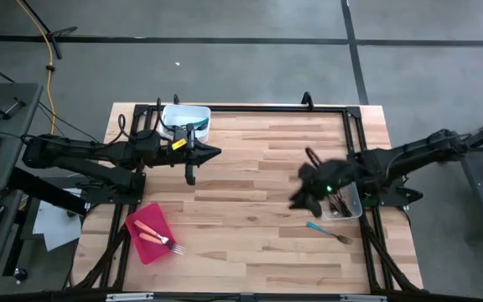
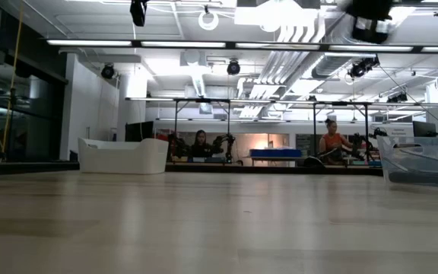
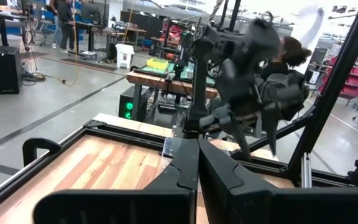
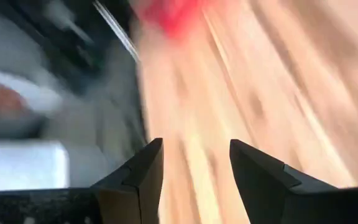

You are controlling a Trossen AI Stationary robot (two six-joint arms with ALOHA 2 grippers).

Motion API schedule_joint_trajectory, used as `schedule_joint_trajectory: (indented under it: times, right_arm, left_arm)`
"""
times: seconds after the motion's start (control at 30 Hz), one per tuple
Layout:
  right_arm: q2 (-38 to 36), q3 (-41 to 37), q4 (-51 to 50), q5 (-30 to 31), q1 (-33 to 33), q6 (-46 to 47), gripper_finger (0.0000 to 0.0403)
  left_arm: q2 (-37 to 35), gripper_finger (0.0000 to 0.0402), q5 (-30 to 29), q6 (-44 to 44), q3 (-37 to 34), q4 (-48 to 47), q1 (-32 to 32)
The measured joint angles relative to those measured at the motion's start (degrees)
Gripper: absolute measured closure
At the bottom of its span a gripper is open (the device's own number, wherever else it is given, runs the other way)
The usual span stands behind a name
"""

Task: Sort silverware by color (type)
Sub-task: Put the blue fork into the white bin

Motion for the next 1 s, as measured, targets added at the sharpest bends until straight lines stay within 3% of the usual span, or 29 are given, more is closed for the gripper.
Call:
schedule_joint_trajectory:
  times: [0.13, 0.23, 0.5, 0.77, 1.0]
  right_arm:
    - [2.19, 3.01, -17.59, 0.2, 6.68, 7.14, 0.0233]
    - [4.24, 2.44, -23.29, -1.96, 11.58, 12.44, 0.0233]
    - [10.97, -1.13, -25.4, -7.25, 21.17, 26.66, 0.0233]
    - [19.34, -1.33, -30.76, -7.78, 24.86, 50.99, 0.0233]
    - [25.88, -1.33, -29.99, -7.78, 25.38, 55.48, 0.0233]
  left_arm:
    - [0.0, 0.0401, -0.01, 0.0, 0.0, -0.08, 0.0]
    - [0.0, 0.0402, 0.01, 0.0, 0.0, -0.27, 0.0]
    - [0.0, 0.0401, -0.01, 0.0, 0.0, -0.36, 0.0]
    - [0.0, 0.0401, 0.01, 0.0, 0.0, -0.39, 0.0]
    - [0.0, 0.0401, 0.01, 0.01, 0.0, -0.39, 0.01]
